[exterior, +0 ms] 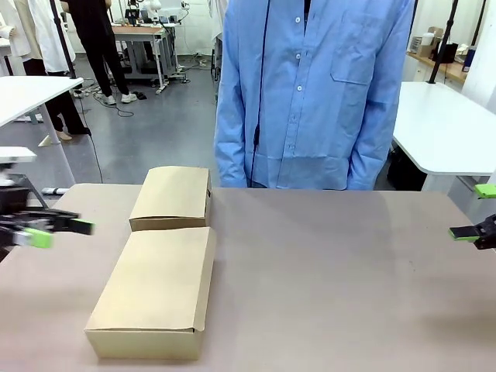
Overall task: Place items inside the box.
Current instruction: Close the lid of the Mailer Box closest to the robot.
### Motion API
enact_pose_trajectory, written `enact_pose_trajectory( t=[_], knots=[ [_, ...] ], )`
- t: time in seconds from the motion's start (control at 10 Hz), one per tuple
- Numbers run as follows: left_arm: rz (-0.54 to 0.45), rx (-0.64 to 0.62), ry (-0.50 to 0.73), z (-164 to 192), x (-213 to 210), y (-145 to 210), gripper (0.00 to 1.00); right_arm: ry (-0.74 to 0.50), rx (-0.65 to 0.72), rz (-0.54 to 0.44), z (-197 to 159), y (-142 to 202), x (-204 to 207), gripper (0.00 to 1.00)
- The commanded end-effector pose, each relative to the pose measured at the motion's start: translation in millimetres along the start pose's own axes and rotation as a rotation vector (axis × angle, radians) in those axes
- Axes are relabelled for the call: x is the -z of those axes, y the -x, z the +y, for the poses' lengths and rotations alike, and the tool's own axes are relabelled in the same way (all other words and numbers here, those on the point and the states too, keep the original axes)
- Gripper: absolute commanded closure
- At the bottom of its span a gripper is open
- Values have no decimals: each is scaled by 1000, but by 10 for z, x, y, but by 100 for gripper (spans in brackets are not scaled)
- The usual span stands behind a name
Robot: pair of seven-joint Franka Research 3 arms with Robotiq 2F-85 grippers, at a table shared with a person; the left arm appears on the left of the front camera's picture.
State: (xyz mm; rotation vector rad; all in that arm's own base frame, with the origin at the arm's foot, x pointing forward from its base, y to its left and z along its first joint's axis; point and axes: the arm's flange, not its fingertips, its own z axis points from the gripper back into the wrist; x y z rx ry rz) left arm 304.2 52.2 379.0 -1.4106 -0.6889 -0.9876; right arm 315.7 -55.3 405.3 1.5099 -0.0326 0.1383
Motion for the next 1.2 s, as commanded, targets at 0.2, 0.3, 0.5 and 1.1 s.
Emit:
enact_pose_trajectory(
  t=[0.2,0.3,0.5,1.1],
  knots=[
    [-133,-607,10,261,-864,-32,0,2,13,11,47,7,-35,0],
    [-178,-711,-8,400,-1037,88,0,2,13,11,47,7,-35,0],
    [-118,-619,-36,240,-916,145,0,2,13,11,47,7,-35,0],
    [-118,-619,-36,240,-916,145,0,2,13,11,47,7,-35,0]
  ],
)
